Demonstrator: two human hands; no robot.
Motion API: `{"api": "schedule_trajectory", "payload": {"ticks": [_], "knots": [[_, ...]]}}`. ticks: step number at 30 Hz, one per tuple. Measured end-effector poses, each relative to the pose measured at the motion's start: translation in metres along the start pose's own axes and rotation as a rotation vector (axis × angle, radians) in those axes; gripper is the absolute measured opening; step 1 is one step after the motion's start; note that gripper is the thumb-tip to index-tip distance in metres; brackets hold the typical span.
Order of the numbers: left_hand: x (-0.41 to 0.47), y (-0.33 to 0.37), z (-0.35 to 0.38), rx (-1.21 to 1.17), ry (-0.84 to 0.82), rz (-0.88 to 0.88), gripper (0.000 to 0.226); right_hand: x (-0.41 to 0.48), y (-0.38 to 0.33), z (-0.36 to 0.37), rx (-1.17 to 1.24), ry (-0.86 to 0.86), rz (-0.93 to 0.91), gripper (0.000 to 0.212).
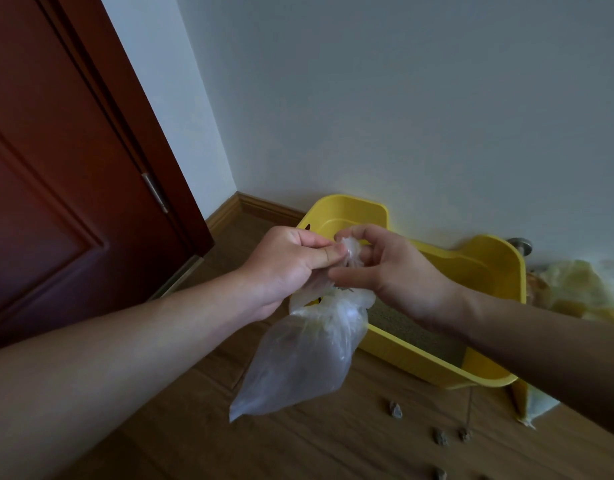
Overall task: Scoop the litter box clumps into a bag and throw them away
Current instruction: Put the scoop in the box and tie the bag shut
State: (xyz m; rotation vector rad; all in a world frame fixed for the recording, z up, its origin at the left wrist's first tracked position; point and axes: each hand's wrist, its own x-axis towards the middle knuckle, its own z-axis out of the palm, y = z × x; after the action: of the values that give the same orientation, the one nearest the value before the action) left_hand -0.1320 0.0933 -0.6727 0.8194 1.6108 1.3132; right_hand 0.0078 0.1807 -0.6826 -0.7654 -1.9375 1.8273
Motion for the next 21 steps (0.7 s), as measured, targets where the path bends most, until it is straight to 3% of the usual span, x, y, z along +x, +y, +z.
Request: {"api": "schedule_trajectory", "payload": {"ticks": [4, 9, 15, 21], "knots": [[-0.001, -0.001, 0.004, 0.037, -0.031, -0.014, 0.015, 0.001, 0.001, 0.003, -0.017, 0.105, -0.031, 0.041], [0.004, -0.003, -0.002, 0.227, 0.01, 0.087, 0.007, 0.005, 0.003, 0.005, 0.026, 0.164, 0.0, 0.049], [0.003, -0.006, -0.005, 0.599, 0.113, 0.368, 0.01, 0.011, 0.004, 0.002, -0.007, 0.159, 0.105, 0.046], [0.005, -0.014, -0.011, 0.813, 0.169, 0.558, 0.006, 0.012, 0.005, -0.002, 0.029, 0.161, 0.107, 0.037]]}}
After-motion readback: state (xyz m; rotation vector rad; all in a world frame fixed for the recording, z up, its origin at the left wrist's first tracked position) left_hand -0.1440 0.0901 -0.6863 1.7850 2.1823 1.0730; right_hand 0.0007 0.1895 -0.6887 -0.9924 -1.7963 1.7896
